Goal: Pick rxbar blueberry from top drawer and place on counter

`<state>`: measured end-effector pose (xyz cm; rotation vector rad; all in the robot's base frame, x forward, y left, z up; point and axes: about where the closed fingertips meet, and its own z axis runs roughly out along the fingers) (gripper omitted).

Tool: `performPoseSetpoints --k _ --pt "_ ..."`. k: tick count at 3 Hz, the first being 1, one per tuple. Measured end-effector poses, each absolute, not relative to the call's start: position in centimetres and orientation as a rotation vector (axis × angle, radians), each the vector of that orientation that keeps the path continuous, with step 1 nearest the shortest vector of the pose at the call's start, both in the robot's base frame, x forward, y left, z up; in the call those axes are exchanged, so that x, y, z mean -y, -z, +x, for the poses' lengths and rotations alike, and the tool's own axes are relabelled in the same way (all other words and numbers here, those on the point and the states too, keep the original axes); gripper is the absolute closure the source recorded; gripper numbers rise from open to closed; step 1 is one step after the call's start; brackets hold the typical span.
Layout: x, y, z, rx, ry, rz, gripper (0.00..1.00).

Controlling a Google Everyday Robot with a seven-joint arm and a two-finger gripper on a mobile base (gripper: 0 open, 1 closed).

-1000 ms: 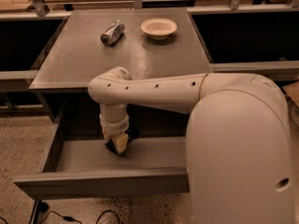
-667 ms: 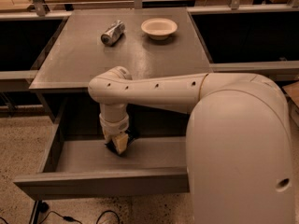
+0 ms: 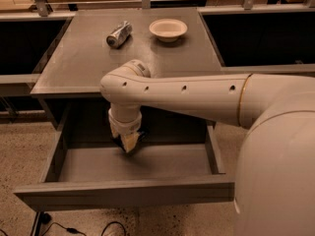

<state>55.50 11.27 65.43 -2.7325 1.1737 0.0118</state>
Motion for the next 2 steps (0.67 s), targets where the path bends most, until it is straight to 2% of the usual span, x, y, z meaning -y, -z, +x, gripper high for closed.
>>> performPoseSetpoints --k 2 --pt "-11.1 -74.6 54.5 -1.117 0.114 -2.559 1.0"
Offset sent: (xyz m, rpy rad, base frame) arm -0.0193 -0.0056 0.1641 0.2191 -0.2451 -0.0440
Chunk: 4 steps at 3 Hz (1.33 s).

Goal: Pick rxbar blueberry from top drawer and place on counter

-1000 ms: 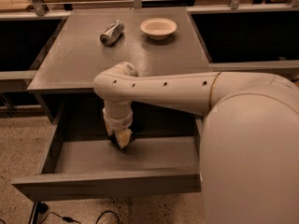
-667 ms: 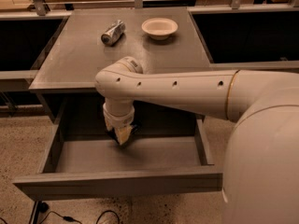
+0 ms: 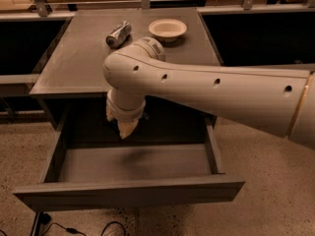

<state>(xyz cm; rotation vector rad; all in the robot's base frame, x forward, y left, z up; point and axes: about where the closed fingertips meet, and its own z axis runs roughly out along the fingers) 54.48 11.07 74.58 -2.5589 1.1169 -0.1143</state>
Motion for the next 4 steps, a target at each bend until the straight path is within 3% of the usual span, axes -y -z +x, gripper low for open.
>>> performPoseSetpoints --k 2,4 --pt "-9.9 -84.7 55.4 -1.152 0.292 -2.477 1.0" --pt "-7.2 -89.6 60.5 -1.24 0.437 -2.403 1.0"
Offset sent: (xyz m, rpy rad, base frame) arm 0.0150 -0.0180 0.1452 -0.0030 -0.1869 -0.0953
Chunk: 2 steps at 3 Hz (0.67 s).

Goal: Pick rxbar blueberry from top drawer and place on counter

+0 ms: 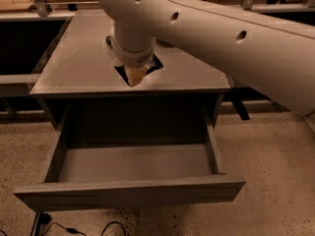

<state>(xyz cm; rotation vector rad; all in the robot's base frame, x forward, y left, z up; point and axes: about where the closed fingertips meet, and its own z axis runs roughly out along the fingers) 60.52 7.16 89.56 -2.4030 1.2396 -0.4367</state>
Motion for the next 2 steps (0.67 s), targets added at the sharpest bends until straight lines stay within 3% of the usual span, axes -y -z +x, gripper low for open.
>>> performPoseSetpoints --k 2 --pt "-2.0 -90.1 66.1 -1.353 0.443 -2.206 0.52"
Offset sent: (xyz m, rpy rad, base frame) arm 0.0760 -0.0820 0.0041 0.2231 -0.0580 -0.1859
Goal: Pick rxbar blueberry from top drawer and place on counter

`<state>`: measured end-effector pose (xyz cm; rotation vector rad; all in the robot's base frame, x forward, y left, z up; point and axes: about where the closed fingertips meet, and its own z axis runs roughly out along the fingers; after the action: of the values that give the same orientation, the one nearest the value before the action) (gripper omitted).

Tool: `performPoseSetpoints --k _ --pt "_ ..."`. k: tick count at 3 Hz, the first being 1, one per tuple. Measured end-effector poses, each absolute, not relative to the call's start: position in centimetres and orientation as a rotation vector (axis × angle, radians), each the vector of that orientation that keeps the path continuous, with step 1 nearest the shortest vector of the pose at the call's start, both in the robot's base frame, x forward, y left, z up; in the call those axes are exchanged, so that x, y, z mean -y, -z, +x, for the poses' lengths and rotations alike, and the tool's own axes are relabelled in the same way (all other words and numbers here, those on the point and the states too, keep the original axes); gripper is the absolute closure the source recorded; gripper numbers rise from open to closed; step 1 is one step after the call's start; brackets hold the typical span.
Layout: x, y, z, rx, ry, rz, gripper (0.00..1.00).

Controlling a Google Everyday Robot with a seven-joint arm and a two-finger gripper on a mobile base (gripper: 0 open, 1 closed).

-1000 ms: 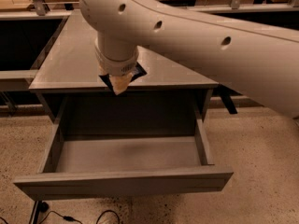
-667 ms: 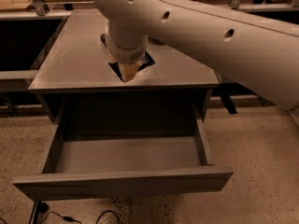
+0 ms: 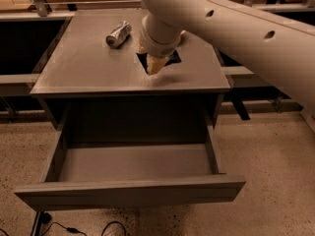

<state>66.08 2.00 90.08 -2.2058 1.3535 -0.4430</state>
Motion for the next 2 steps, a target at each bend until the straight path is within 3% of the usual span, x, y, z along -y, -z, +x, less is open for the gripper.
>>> performPoseSetpoints --k 2 --pt "0.7 -87.7 68.1 -1.5 0.28 -2.082 0.0"
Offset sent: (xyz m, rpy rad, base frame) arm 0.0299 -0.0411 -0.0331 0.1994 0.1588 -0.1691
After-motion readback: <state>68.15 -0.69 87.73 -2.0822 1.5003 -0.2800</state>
